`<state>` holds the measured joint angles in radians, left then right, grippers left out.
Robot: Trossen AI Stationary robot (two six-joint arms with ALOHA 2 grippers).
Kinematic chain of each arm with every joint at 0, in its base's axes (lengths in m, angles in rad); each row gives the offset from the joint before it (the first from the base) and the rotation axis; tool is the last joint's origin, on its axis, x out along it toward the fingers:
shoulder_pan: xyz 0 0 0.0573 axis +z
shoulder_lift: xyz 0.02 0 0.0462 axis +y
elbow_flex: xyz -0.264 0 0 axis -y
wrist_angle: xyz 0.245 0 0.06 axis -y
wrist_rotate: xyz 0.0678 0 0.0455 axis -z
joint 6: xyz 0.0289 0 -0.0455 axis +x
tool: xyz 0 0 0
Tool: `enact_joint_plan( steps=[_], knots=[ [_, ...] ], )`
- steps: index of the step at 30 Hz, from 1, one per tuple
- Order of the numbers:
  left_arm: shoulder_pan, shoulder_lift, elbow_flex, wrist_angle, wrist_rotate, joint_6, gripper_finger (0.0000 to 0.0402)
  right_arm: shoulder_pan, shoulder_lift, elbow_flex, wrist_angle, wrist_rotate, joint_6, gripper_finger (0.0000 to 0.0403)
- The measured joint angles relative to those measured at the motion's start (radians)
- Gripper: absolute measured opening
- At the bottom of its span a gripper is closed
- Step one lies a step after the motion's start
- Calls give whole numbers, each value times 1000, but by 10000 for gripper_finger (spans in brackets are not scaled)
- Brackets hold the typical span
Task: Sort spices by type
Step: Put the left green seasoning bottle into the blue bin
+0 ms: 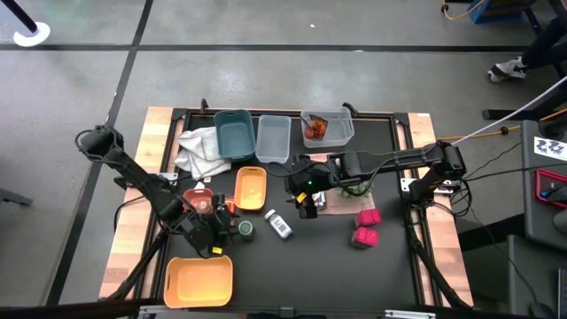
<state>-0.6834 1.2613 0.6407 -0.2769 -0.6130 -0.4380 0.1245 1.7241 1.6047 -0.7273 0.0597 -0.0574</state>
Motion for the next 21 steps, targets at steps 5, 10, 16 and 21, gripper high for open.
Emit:
enact_joint_plan(
  steps=[5,10,16,21],
  knots=[
    [0,0,-9,12,0,-7,224,0,0,0,0,0,0,276],
    [-17,0,-72,110,-6,18,224,0,0,0,0,0,0,276],
    [-30,1,-92,170,-79,-10,224,0,0,0,0,0,0,276],
    [-31,1,-92,174,-91,-38,224,0,0,0,0,0,0,276]
  ],
)
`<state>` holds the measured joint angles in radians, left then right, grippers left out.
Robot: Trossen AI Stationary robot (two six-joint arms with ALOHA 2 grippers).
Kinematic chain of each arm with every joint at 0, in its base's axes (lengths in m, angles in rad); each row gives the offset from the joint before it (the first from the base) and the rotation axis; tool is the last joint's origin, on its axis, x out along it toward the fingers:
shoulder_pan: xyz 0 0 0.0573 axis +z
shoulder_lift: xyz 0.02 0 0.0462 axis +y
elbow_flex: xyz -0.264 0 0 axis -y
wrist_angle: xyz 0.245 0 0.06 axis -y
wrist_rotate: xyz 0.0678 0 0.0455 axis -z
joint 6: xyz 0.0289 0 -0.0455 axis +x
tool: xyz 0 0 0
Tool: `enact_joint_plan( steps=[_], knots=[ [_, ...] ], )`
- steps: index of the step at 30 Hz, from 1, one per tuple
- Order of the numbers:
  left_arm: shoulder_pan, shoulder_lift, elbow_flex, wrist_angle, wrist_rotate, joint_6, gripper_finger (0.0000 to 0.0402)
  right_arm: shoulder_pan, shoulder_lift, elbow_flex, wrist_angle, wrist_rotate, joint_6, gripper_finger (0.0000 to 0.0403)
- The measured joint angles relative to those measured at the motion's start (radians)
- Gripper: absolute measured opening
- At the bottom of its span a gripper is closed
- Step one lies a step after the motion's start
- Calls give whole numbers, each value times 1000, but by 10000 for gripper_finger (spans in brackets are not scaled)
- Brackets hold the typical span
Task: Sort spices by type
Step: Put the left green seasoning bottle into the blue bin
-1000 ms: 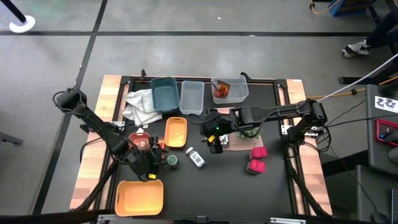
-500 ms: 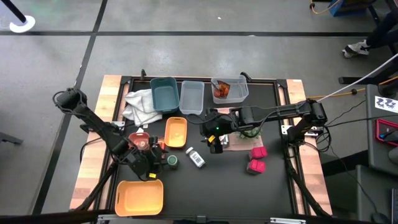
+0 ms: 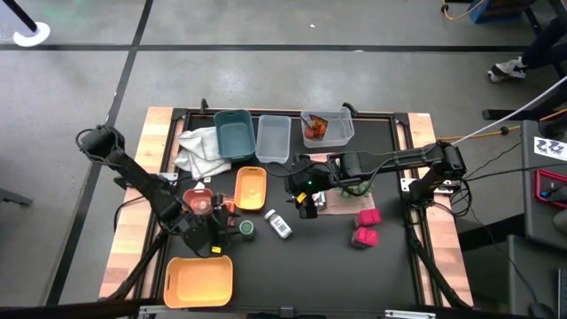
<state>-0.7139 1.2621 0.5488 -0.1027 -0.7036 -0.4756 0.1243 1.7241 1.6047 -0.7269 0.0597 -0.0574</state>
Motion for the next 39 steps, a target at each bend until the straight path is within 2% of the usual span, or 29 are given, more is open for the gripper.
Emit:
enact_joint_plan(
  steps=[6,12,18,28,39],
  knots=[
    [0,0,0,18,-1,-74,224,0,0,0,0,0,0,276],
    [0,0,0,10,19,-27,224,0,0,0,0,0,0,276],
    [-12,2,0,6,28,98,224,0,0,0,0,0,0,276],
    [-20,6,-21,37,30,58,224,0,0,0,0,0,0,276],
    [-20,10,-21,51,-4,109,224,0,0,0,0,0,0,276]
  ],
)
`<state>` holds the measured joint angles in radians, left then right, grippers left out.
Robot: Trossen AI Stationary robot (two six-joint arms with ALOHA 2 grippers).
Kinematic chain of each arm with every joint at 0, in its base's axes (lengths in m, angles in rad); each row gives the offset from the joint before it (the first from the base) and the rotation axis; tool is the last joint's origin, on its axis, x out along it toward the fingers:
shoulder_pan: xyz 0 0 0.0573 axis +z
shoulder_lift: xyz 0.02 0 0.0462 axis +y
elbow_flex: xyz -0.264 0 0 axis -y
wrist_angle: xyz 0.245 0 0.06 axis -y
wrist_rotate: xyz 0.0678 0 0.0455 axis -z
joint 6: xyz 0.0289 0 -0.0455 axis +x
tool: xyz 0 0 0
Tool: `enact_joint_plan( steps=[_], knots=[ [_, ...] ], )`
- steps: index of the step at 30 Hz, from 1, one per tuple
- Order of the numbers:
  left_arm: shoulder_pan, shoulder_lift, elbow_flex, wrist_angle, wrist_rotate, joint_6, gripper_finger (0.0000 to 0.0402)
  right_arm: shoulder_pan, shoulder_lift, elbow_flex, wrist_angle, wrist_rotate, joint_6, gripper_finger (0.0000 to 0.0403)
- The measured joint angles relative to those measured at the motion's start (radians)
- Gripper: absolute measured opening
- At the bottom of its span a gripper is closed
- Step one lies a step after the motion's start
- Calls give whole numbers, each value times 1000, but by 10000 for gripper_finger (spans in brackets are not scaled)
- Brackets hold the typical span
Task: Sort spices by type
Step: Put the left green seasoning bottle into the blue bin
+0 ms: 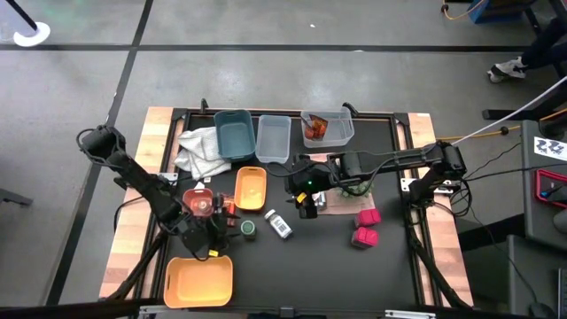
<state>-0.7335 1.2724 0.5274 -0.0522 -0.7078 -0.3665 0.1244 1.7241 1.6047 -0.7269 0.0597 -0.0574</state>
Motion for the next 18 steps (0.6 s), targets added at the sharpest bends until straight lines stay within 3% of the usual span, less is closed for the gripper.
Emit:
enact_joint_plan(
  steps=[13,18],
  knots=[
    [2,0,0,27,14,-139,227,0,0,0,0,0,0,276],
    [1,0,0,34,24,-128,287,0,0,0,0,0,0,276]
  ],
)
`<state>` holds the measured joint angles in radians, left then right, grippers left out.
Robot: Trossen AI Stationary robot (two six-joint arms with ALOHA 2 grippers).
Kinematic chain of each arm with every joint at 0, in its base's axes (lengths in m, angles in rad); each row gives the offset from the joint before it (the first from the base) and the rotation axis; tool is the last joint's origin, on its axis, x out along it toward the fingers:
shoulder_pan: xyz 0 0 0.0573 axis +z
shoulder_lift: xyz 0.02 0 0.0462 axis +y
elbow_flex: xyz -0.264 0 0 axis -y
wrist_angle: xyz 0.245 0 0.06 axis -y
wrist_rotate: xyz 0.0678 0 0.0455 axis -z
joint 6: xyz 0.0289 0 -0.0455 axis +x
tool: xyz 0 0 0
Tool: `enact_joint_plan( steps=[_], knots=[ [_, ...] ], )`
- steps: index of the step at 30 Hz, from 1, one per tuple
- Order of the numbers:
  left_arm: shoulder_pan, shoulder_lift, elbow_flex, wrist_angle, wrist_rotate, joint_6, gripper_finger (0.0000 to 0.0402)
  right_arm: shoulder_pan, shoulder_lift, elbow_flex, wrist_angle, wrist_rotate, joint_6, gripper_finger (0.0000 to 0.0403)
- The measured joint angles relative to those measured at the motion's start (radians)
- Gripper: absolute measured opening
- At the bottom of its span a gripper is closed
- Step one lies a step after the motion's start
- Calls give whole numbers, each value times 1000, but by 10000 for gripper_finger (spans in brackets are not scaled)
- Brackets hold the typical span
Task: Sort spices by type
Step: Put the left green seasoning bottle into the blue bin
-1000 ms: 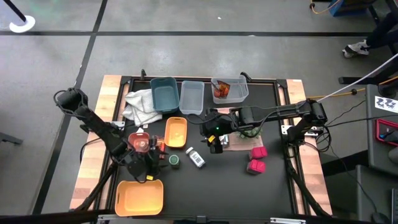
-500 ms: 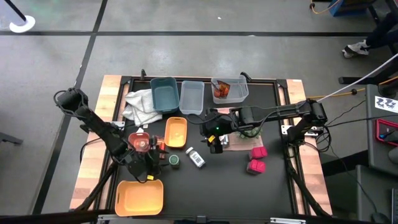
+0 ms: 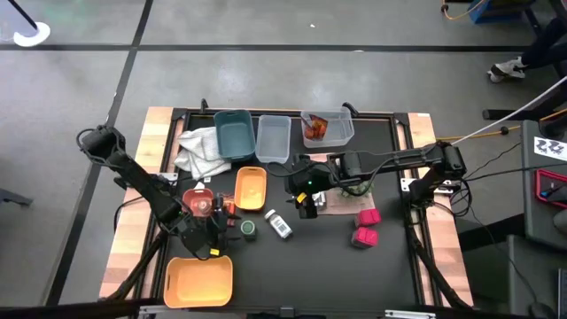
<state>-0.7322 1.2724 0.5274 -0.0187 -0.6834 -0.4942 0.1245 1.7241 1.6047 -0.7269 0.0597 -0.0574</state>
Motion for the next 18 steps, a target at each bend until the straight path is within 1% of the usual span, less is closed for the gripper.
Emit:
enact_joint_plan(
  steps=[3,6,9,14,16,18],
  knots=[
    [0,0,0,9,0,13,328,0,0,0,0,0,0,276],
    [0,0,0,14,0,30,348,0,0,0,0,0,0,276],
    [0,0,0,16,0,13,352,0,0,0,0,0,0,276],
    [7,0,0,10,1,81,349,0,0,0,0,0,0,276],
    [12,0,0,12,0,39,348,0,0,0,0,0,0,276],
    [18,0,0,21,0,-38,348,0,0,0,0,0,0,276]
  ],
)
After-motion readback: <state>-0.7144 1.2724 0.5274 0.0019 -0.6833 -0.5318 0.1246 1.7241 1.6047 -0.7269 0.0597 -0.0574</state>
